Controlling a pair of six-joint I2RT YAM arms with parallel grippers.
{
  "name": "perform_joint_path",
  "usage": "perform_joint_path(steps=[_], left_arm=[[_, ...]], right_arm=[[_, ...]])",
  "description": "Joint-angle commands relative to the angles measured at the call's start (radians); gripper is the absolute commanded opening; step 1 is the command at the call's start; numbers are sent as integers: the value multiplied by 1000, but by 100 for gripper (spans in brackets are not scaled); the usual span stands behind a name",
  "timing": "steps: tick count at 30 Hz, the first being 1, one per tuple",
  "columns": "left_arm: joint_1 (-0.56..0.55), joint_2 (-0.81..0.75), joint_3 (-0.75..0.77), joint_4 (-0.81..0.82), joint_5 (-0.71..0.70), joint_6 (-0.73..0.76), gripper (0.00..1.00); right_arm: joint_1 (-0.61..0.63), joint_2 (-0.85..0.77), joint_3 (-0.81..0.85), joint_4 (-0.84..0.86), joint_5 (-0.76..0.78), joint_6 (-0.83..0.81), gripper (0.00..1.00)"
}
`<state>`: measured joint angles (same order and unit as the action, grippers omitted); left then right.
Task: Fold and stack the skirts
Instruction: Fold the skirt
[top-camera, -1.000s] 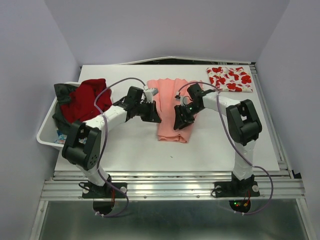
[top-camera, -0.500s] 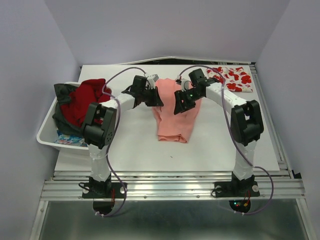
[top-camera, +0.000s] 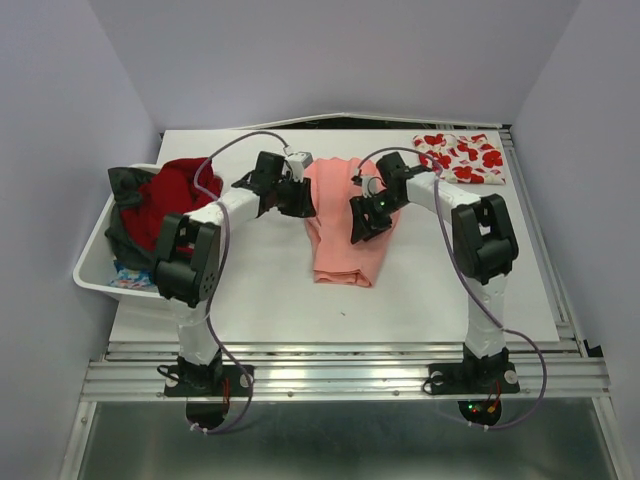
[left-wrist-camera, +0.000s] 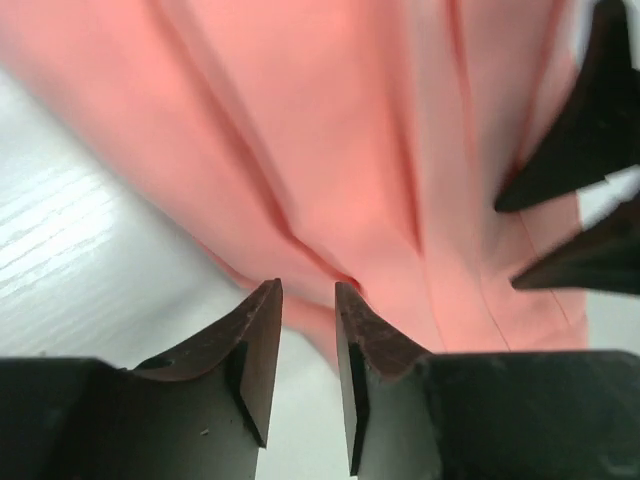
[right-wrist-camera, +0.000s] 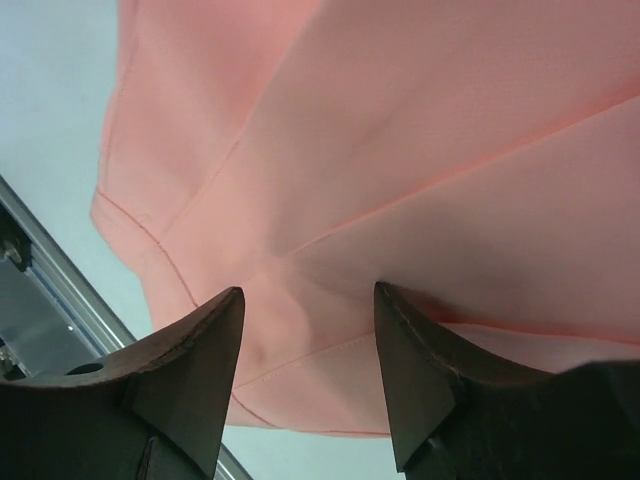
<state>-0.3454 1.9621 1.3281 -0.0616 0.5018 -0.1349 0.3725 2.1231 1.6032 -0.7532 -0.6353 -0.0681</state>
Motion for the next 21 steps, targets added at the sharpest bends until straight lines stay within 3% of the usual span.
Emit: perform_joint_path(steps=[1,5,9,13,21], left_arm=[[-68,-325,-58,-87,-101,399,53],[-159,-504,-190,-129,-241,642,75],[-282,-653,-404,-98,-350,918,85],[-366,-732,-539,-60,-405,1070,88],[-523,-729,-770,224,-555,1229,92]], right_arm=[[3,-126,7,-21,-56,-9,60],[12,-166,-9,-63,-109,-18,60],[63,-164,-71,-93,-141,-51,59],[106,-109,-147,-94,-150,-73,58],[106,32,-210,-41,-86,-78,55]])
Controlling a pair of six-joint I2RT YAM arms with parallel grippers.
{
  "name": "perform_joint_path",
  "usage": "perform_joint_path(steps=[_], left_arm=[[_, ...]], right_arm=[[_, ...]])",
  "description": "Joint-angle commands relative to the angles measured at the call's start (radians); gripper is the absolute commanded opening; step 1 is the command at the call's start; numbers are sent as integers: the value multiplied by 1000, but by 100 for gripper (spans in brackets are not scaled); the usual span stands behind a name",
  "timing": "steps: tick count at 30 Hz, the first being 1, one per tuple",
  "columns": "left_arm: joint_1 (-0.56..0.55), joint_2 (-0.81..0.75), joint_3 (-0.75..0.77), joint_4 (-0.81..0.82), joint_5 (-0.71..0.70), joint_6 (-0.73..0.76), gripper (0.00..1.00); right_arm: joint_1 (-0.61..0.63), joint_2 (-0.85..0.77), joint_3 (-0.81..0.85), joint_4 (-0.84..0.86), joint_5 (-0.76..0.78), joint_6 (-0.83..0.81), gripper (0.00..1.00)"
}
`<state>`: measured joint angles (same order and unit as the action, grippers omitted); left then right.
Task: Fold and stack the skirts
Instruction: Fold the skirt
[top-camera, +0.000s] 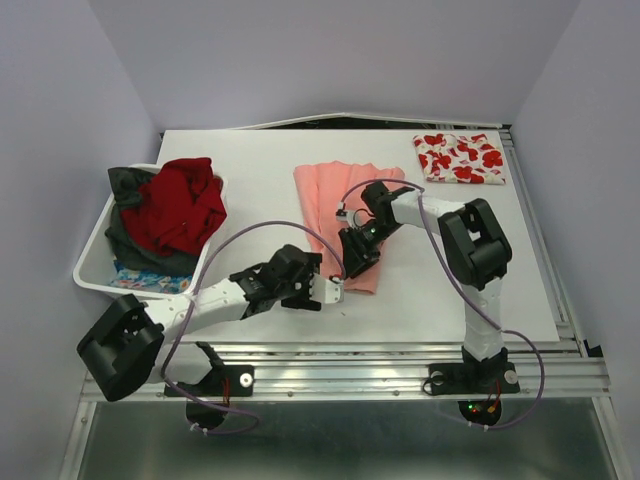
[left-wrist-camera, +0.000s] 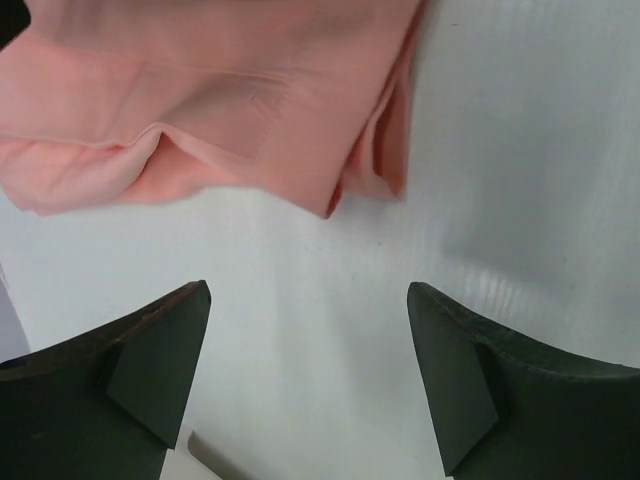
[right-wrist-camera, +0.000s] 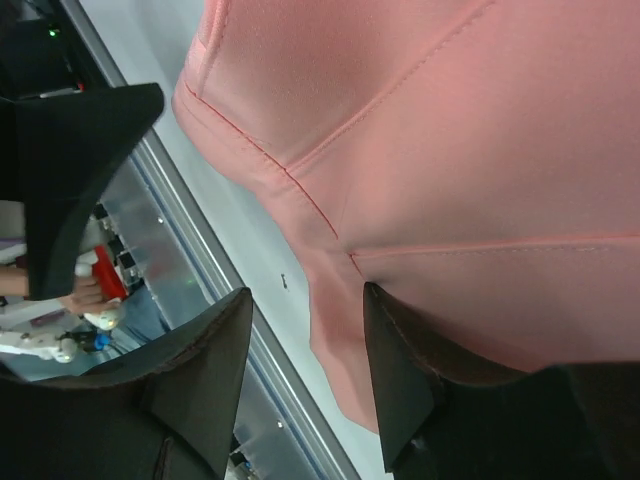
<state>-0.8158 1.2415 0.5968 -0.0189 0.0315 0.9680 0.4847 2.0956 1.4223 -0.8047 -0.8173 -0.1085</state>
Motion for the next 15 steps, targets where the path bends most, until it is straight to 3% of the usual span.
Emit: perform_joint_path(steps=[1,9,15], left_arm=[[-63,22,-49,213,-93,132,92],[-120,167,-134,373,-99,247,93],[-149,271,-71,442,-64,239,93]], right_arm=[[-6,69,-33,10,104,-37,54],[-6,107,-36,9,130,-34,53],[-6,141,-19,-1,122,-33,52]])
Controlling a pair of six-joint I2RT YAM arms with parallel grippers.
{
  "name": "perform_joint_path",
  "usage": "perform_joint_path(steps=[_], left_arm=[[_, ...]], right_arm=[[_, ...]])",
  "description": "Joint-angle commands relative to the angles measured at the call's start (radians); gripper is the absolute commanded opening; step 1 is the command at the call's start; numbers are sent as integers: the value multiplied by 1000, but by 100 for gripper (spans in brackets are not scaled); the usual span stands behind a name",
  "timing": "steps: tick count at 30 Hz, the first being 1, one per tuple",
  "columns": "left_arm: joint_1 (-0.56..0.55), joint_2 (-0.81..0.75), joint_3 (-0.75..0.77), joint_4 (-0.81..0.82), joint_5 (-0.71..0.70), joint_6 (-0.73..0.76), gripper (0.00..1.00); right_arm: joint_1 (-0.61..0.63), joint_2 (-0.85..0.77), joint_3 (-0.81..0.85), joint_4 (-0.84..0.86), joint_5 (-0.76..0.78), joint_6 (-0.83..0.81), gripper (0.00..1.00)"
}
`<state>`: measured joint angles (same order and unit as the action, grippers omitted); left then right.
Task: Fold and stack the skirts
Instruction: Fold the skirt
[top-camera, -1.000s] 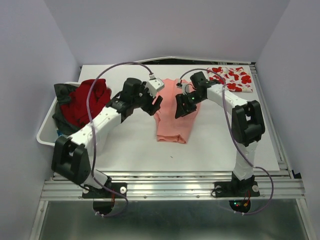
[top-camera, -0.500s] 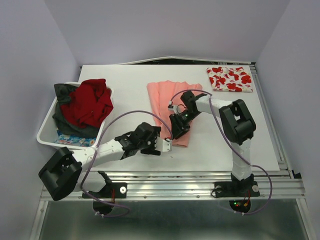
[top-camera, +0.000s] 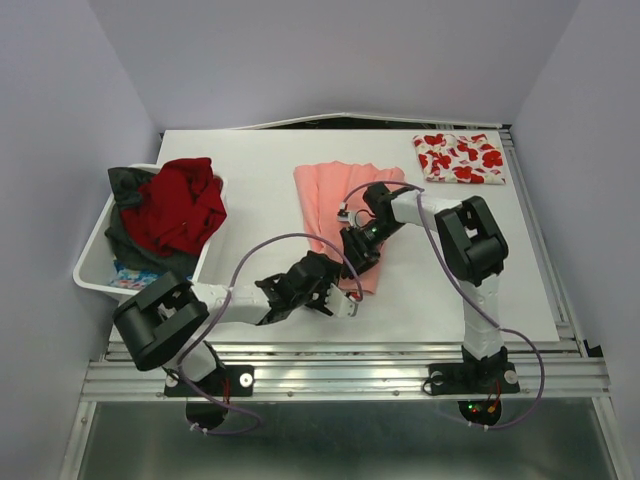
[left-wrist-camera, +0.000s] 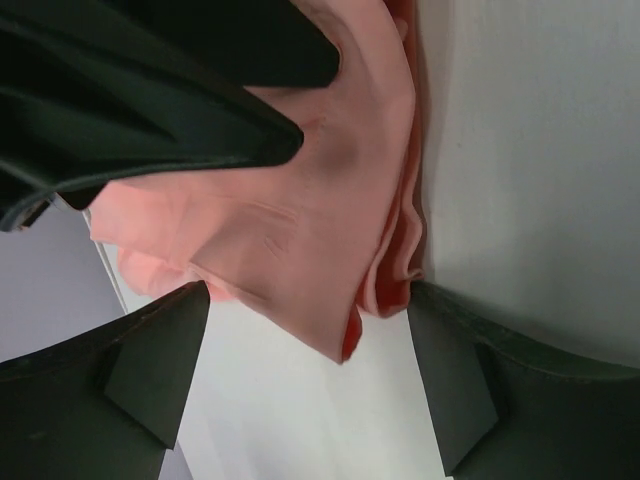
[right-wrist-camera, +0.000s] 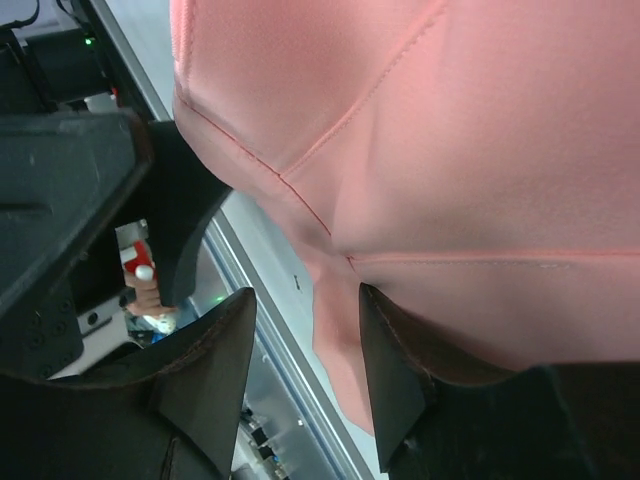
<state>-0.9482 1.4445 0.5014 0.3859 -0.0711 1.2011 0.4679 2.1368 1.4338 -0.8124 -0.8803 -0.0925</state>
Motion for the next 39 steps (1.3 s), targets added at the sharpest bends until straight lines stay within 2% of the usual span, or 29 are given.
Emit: perform_joint_path(steps=[1,7,15,20,22,23,25,26,32,39], left_arm=[[-17,106,40,48,37,-3,92],[-17,194,132,64,48,-81,80],[-18,165,105,73,51,-113,51],[-24,90,43,22,65,-92,49],[-26,90,37,4,67,-90,40],[-26,97,48,-22,67,-94,25],[-26,103,68,-82,92,-104,13],[-26,100,77,-100,109,-126,0],[-26,21,192,-315,210,-224,0],[-26,-48,273,-533,304,-313,0]], right_arm=[[11,103,-26,4,182,-47,52],[11,115,-15,-8,175,-55,51],[11,115,-10,-14,159,-50,46],[11,118,-3,-16,142,-39,44],[11,115,8,-21,132,-39,44],[11,104,23,-25,126,-38,45],[0,88,52,-34,122,-38,48],[-15,65,69,-40,119,-39,49],[-61,-11,261,-71,142,-58,56],[-72,20,398,18,188,-9,56]])
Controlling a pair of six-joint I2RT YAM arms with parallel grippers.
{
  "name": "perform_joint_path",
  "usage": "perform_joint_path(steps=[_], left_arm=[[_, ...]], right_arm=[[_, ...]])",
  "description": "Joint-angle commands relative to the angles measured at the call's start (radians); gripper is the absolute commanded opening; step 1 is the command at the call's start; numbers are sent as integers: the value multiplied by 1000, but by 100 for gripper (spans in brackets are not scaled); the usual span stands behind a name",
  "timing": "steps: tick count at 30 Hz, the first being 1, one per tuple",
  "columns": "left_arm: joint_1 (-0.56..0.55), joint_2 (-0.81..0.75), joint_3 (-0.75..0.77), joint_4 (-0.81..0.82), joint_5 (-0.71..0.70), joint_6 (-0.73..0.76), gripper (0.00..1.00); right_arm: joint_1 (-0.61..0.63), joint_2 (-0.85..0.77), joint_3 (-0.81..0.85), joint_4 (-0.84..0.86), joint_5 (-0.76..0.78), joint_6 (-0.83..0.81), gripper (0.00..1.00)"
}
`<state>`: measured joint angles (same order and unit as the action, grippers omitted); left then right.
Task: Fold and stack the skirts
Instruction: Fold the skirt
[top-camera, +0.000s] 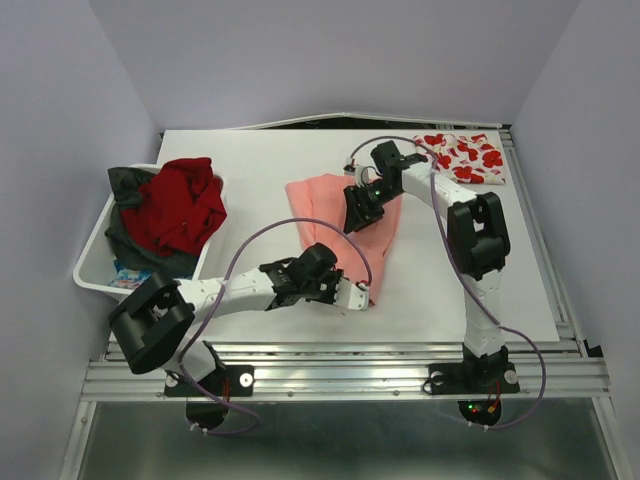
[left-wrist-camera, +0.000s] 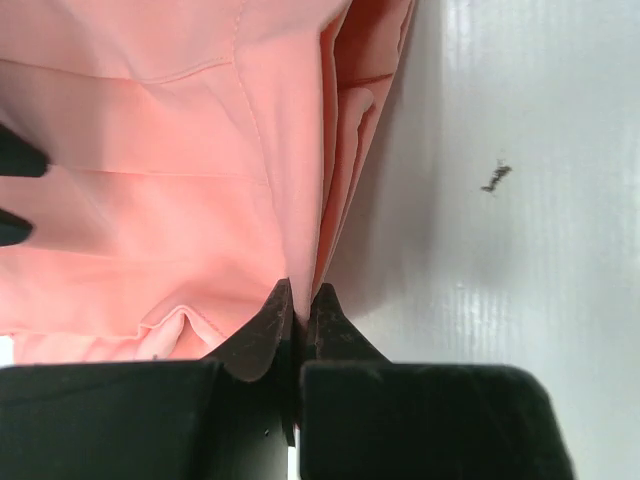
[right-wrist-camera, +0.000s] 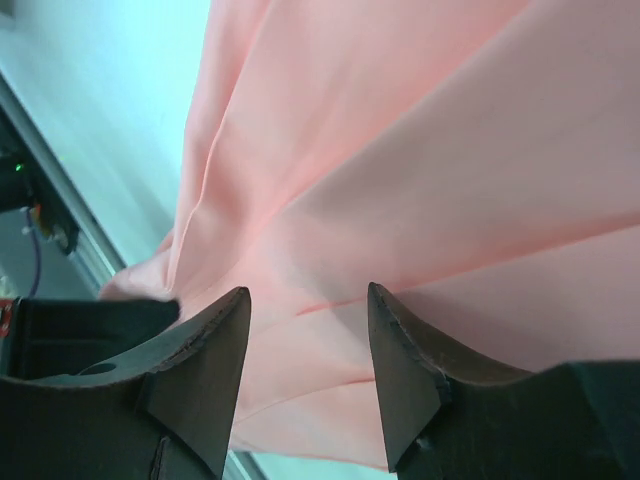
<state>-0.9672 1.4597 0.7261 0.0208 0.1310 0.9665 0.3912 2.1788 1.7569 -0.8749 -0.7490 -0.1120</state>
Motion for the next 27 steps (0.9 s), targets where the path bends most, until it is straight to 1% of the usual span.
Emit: perform_joint_path(steps=[1,5,6,7,8,10,11,12,13,16,18,20,23,25,26,27], left_arm=[[-5,-80,53,-183,108,-83,0],[-7,-105,68,-266,146,-121,0],[-7,-110,68,-277,150,-129,0],[-7,-117,67,-294,156,-137,0],[-7,-122,65,-301,168,-146,0],[-7,-128,61,-311,176,-156,0],[-7,-133,59,-315,180,-169,0],[-7,-134,61,-320,182,-170,0],[-7,-134,61,-324,185,-175,0],[-7,-134,67,-343,194,-189,0],[-7,-134,84,-355,208,-196,0],[-7,-136,101,-377,223,-210,0],[-7,-139,145,-410,231,-236,0],[-7,-139,192,-432,233,-252,0],[-4,-142,209,-455,233,-264,0],[-2,-144,246,-466,236,-270,0]], right_arm=[[5,-2,87,117,68,15,56],[-6,70,193,161,121,26,56],[-18,88,222,163,157,22,57],[-18,104,286,165,174,15,59],[-31,134,318,168,203,11,60],[-45,168,384,165,226,-9,65],[-54,192,433,159,264,-35,67],[-54,206,452,154,284,-50,70],[-54,216,466,139,299,-70,75],[-54,234,457,125,330,-126,80],[-54,242,412,120,326,-136,81],[-54,245,372,125,312,-159,80],[-54,251,306,113,275,-192,74],[-43,248,271,100,231,-213,68],[-26,233,221,97,217,-227,67],[-8,220,192,103,200,-232,62]])
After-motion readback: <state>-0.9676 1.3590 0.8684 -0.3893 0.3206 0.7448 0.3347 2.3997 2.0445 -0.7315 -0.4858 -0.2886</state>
